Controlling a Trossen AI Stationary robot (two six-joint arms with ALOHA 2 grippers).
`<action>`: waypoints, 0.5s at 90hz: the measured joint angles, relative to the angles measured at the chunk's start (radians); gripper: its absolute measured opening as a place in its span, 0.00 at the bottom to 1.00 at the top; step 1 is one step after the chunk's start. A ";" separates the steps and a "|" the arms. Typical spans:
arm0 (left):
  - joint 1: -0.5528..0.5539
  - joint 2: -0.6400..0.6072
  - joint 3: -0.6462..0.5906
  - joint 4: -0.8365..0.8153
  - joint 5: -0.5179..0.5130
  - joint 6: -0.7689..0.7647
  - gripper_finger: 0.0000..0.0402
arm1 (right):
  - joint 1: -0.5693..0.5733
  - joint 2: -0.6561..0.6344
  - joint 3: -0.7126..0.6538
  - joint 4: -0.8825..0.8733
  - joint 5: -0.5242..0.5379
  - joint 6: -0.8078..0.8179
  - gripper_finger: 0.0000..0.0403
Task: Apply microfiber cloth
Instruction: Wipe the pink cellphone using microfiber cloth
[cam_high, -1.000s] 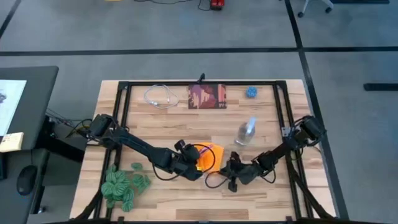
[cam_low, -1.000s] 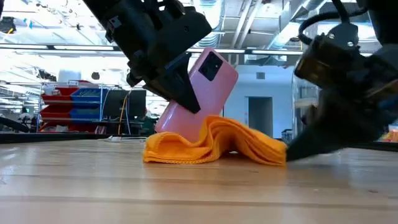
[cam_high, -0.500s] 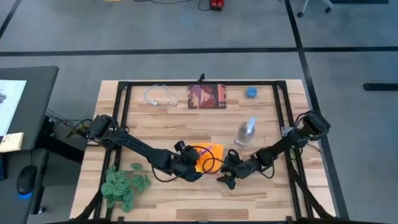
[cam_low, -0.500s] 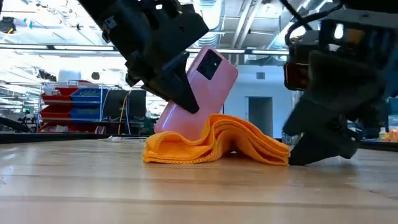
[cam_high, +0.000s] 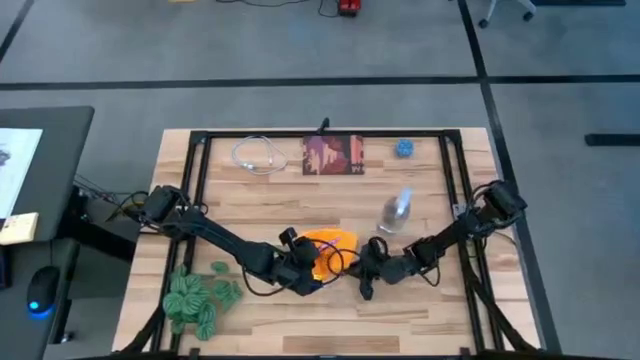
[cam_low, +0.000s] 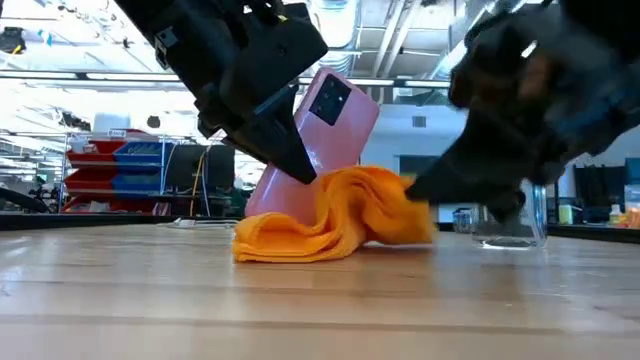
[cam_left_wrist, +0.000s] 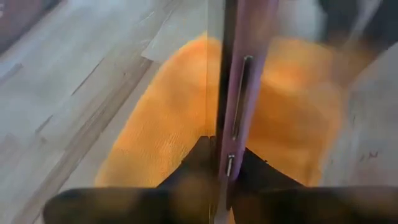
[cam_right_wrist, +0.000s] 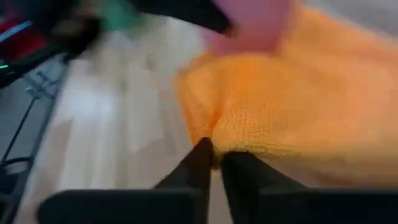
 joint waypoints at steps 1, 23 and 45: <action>0.000 0.000 0.000 0.005 0.000 0.008 0.01 | 0.003 0.000 0.004 0.005 0.003 -0.014 0.03; 0.000 0.002 -0.001 0.080 0.020 0.059 0.01 | 0.040 0.000 0.123 0.010 0.104 -0.431 0.01; -0.013 0.002 -0.001 0.151 0.078 0.122 0.01 | 0.058 0.000 0.209 0.004 0.271 -0.875 0.00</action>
